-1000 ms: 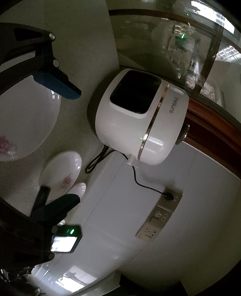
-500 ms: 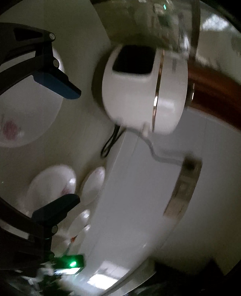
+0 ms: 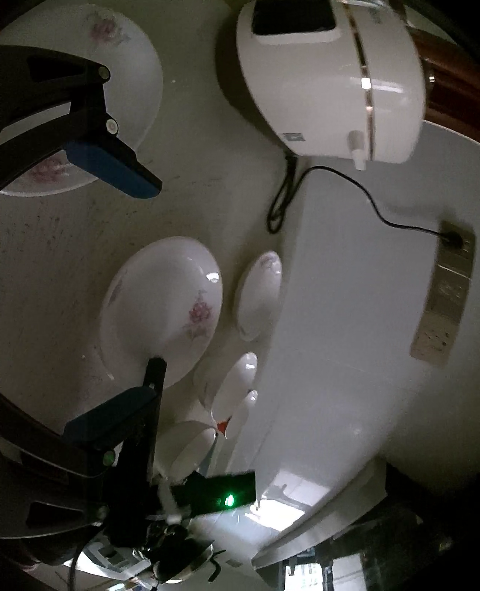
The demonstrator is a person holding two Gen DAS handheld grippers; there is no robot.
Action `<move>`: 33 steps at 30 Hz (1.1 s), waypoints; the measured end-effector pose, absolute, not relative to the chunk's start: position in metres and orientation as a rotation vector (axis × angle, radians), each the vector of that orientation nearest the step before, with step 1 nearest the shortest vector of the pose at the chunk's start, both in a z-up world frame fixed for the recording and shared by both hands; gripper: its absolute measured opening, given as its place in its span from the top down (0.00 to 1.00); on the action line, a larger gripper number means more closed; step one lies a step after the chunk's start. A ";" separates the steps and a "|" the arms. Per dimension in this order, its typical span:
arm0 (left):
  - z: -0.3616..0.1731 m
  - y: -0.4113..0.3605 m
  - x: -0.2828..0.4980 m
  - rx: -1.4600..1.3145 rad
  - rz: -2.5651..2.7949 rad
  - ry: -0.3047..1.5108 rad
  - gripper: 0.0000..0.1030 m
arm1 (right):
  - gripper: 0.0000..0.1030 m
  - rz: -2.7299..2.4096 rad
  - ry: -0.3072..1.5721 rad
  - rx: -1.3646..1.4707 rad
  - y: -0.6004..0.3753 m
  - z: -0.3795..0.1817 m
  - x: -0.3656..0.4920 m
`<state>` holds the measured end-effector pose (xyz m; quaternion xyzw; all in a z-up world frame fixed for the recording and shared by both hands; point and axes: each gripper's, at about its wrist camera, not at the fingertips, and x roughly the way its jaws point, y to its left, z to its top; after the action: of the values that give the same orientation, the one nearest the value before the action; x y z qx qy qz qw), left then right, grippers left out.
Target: Organize plates and bowls
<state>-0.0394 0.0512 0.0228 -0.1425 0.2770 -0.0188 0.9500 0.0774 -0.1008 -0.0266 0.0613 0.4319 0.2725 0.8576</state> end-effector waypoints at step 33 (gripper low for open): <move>-0.009 0.038 0.040 -0.303 0.111 0.834 0.46 | 0.80 0.511 0.911 0.121 -0.109 -0.024 0.079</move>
<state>0.0403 0.0381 -0.0087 -0.1463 0.4031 0.0536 0.9018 0.0793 -0.1092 -0.0241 0.0580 0.4350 0.2439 0.8648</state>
